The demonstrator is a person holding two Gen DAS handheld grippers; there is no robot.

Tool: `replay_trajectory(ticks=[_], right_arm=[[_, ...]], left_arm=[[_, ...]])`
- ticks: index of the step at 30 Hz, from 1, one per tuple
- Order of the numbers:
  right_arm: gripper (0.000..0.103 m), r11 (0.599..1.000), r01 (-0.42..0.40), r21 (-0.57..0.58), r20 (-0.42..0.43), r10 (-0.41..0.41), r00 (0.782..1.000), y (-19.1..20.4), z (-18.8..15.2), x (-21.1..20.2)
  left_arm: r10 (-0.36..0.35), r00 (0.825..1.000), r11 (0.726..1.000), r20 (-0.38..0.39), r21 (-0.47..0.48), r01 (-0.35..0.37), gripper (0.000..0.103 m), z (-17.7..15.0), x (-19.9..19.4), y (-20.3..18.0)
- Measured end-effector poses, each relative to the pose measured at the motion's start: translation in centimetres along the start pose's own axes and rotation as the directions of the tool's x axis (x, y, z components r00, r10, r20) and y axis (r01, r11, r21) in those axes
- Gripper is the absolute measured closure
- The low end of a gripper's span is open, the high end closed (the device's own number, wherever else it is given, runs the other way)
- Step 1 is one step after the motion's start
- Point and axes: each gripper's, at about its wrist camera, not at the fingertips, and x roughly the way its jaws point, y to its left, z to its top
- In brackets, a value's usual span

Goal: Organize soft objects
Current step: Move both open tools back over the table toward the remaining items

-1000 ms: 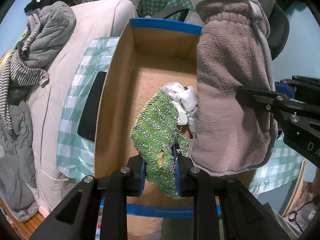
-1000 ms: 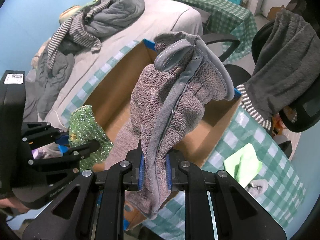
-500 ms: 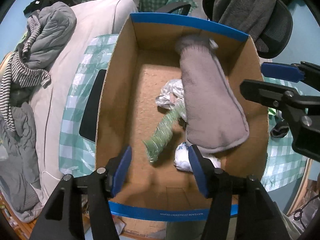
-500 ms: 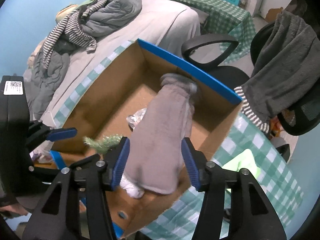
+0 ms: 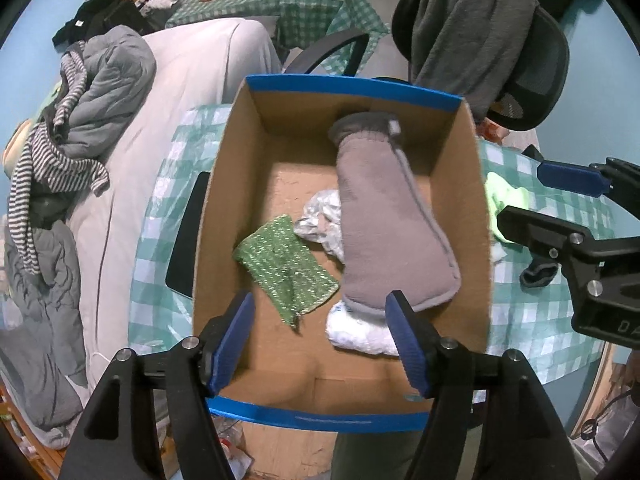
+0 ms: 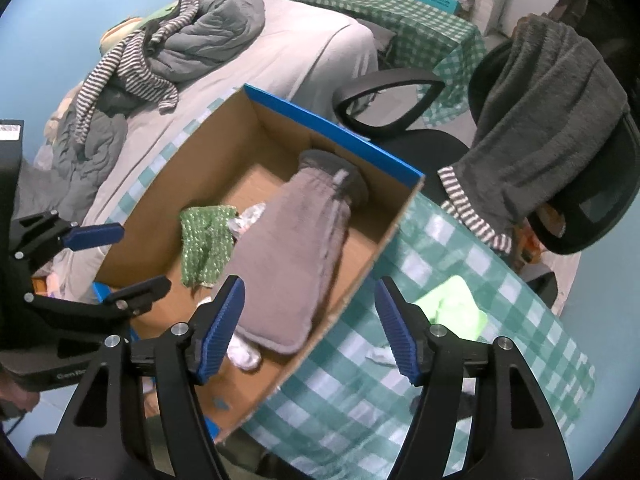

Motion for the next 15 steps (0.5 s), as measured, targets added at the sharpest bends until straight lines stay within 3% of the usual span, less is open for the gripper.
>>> replay_trajectory(ticks=[15], right_arm=[[0.035,0.994,0.020,0.103,-0.011,-0.019,1.000,-6.0,-4.9,-2.1]], left_arm=[[-0.024,1.000,0.995,0.001,0.097,0.024,0.034,-0.4,-0.8,-6.7]])
